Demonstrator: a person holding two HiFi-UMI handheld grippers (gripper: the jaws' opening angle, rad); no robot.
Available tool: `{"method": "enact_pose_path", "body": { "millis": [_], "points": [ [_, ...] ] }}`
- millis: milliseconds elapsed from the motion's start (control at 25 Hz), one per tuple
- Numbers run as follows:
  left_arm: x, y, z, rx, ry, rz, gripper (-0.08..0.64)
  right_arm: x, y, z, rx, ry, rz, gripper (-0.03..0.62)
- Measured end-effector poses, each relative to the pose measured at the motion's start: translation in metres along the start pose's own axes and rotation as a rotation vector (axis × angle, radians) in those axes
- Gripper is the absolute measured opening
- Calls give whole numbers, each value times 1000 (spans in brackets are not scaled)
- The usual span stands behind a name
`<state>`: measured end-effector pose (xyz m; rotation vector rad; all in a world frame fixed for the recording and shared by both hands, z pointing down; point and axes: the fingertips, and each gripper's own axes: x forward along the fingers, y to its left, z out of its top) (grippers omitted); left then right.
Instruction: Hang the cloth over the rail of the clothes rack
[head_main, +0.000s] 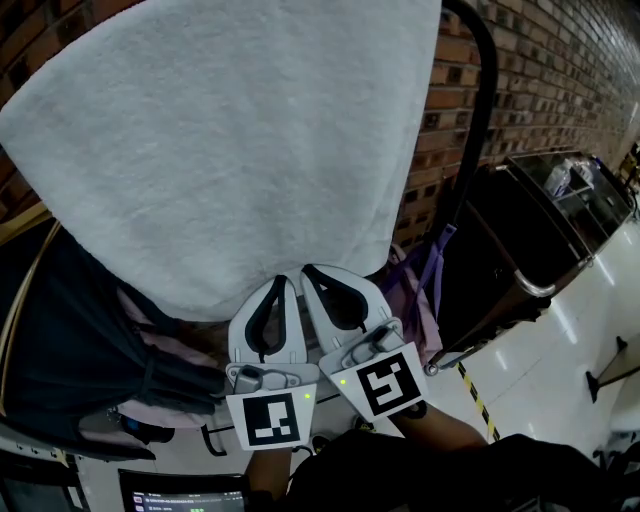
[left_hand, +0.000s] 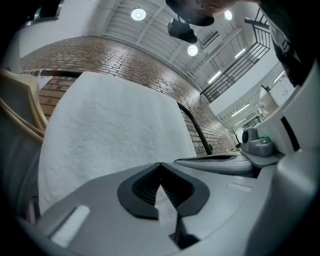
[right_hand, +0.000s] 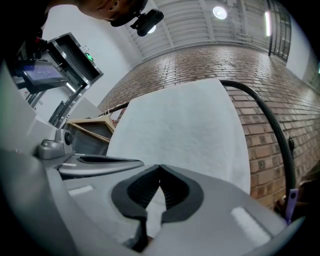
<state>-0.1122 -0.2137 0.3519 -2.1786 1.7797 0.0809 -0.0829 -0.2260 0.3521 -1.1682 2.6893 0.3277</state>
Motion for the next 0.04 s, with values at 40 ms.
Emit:
{"method": "enact_pose_path", "body": {
  "millis": [40],
  "points": [
    [2,-1,0,-1,1,-3,5,0,-2,0,1,1,-2,5]
  ]
}}
